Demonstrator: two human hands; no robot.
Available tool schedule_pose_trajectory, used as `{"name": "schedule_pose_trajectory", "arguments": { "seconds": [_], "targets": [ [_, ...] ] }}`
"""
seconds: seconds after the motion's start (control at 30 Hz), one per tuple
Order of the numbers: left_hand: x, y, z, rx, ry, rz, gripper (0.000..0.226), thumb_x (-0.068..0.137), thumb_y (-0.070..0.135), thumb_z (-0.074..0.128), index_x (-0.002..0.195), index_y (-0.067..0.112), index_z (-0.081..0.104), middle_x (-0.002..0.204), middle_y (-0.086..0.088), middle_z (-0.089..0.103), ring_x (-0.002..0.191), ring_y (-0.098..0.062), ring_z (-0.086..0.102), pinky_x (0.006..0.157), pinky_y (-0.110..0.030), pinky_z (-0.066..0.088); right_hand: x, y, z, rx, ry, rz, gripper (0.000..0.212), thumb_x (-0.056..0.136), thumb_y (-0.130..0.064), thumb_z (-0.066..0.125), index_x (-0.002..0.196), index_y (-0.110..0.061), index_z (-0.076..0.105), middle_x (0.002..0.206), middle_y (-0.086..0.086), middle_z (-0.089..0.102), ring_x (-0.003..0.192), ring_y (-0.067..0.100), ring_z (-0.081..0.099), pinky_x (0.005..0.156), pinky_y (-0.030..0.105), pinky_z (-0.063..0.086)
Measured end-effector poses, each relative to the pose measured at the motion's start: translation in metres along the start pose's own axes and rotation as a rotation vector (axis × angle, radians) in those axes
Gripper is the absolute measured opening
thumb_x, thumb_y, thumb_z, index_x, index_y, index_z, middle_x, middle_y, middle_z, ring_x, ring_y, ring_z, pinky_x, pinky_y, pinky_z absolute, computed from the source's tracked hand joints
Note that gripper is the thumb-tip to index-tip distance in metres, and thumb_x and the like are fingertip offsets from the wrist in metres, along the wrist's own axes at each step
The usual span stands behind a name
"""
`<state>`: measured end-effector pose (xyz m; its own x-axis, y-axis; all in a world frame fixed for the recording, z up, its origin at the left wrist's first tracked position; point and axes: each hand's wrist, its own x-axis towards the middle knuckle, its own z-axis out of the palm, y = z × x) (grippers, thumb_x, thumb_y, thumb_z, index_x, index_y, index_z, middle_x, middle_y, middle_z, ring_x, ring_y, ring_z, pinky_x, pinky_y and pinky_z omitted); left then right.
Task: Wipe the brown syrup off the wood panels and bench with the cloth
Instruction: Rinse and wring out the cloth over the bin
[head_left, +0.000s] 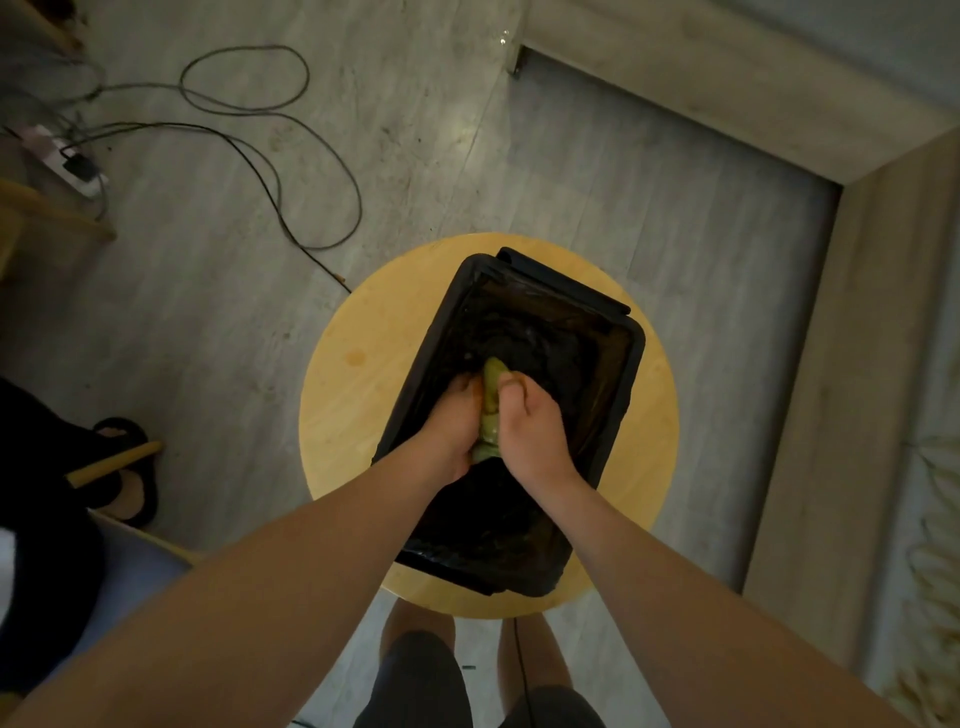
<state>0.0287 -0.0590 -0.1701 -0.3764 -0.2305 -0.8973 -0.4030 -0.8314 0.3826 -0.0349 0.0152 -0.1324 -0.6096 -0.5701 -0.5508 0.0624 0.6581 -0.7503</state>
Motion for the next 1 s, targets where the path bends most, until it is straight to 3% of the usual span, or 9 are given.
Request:
{"name": "schedule_pose_trajectory", "arguments": {
  "seconds": [0.1,0.27,0.33,0.4,0.47,0.57,0.7,0.87,1.0],
  "targets": [
    [-0.004,0.001,0.001,0.046,-0.013,0.045,0.025,0.104,0.031,0.055,0.093,0.014,0.071,0.084,-0.009,0.071,0.078,-0.024,0.070,0.063,-0.032,0.057,0.007,0.005,0.003,-0.135,0.031,-0.076,0.045,0.110,-0.030,0.038,0.081,-0.003,0.058,0.073,0.013,0.061,0.067,0.019,0.059,0.064,0.038,0.046],
    [-0.005,0.000,-0.008,0.133,-0.030,0.063,0.034,0.108,0.034,0.044,0.117,0.012,0.069,0.109,-0.014,0.075,0.100,-0.028,0.073,0.080,-0.037,0.060,0.031,0.024,-0.003,-0.290,0.007,0.018,0.033,0.110,-0.023,0.040,0.086,-0.005,0.055,0.082,0.008,0.058,0.080,0.030,0.059,0.066,0.034,0.034],
    [-0.006,-0.001,-0.011,0.124,0.016,0.028,0.036,0.108,0.039,0.044,0.122,0.016,0.067,0.111,-0.010,0.075,0.100,-0.026,0.072,0.076,-0.034,0.058,0.038,0.024,0.001,-0.273,0.085,0.080,0.031,0.110,-0.025,0.042,0.107,0.000,0.060,0.110,0.020,0.058,0.102,0.041,0.059,0.076,0.033,0.039],
    [-0.007,-0.001,-0.013,0.074,0.072,-0.012,0.037,0.107,0.044,0.045,0.121,0.019,0.069,0.111,-0.008,0.075,0.101,-0.025,0.071,0.081,-0.036,0.059,0.040,0.019,0.005,-0.244,0.115,0.246,0.042,0.111,-0.036,0.040,0.138,-0.007,0.054,0.142,0.027,0.039,0.124,0.046,0.050,0.101,0.036,0.041],
    [-0.008,0.000,-0.014,-0.002,0.083,-0.062,0.033,0.106,0.044,0.048,0.112,0.021,0.071,0.109,-0.007,0.075,0.101,-0.024,0.070,0.087,-0.040,0.058,0.036,0.018,0.007,-0.260,0.018,0.340,0.048,0.111,-0.043,0.035,0.150,-0.017,0.043,0.149,0.024,0.032,0.129,0.045,0.047,0.106,0.039,0.040],
    [-0.010,0.003,-0.014,-0.109,0.043,-0.138,0.035,0.107,0.046,0.043,0.114,0.023,0.069,0.112,-0.008,0.073,0.106,-0.026,0.067,0.090,-0.044,0.056,0.030,0.018,0.010,-0.341,-0.123,0.339,0.043,0.112,-0.038,0.030,0.143,-0.013,0.047,0.136,0.020,0.053,0.115,0.037,0.057,0.089,0.035,0.044],
    [-0.012,0.005,-0.011,-0.180,-0.016,-0.144,0.039,0.106,0.047,0.045,0.116,0.020,0.071,0.101,-0.007,0.075,0.097,-0.023,0.070,0.074,-0.038,0.056,0.007,0.012,0.018,-0.218,-0.112,0.142,0.042,0.111,-0.044,0.033,0.126,-0.017,0.061,0.112,0.006,0.069,0.096,0.018,0.064,0.087,0.036,0.053],
    [-0.013,0.008,-0.009,-0.239,-0.115,-0.079,0.035,0.105,0.023,0.051,0.076,0.014,0.067,0.067,-0.002,0.064,0.061,-0.016,0.065,0.059,-0.026,0.053,-0.018,0.004,0.013,-0.260,-0.006,-0.115,0.039,0.108,-0.035,0.043,0.076,-0.016,0.055,0.066,0.000,0.058,0.061,0.011,0.058,0.057,0.031,0.046],
    [-0.013,0.004,-0.007,-0.166,-0.104,0.031,0.039,0.101,0.006,0.051,0.067,0.013,0.071,0.067,-0.006,0.065,0.066,-0.020,0.064,0.056,-0.026,0.053,-0.006,0.007,0.008,-0.356,-0.044,-0.130,0.036,0.107,-0.026,0.041,0.081,-0.009,0.058,0.071,0.004,0.061,0.064,0.016,0.059,0.061,0.037,0.047]
  ]
}}
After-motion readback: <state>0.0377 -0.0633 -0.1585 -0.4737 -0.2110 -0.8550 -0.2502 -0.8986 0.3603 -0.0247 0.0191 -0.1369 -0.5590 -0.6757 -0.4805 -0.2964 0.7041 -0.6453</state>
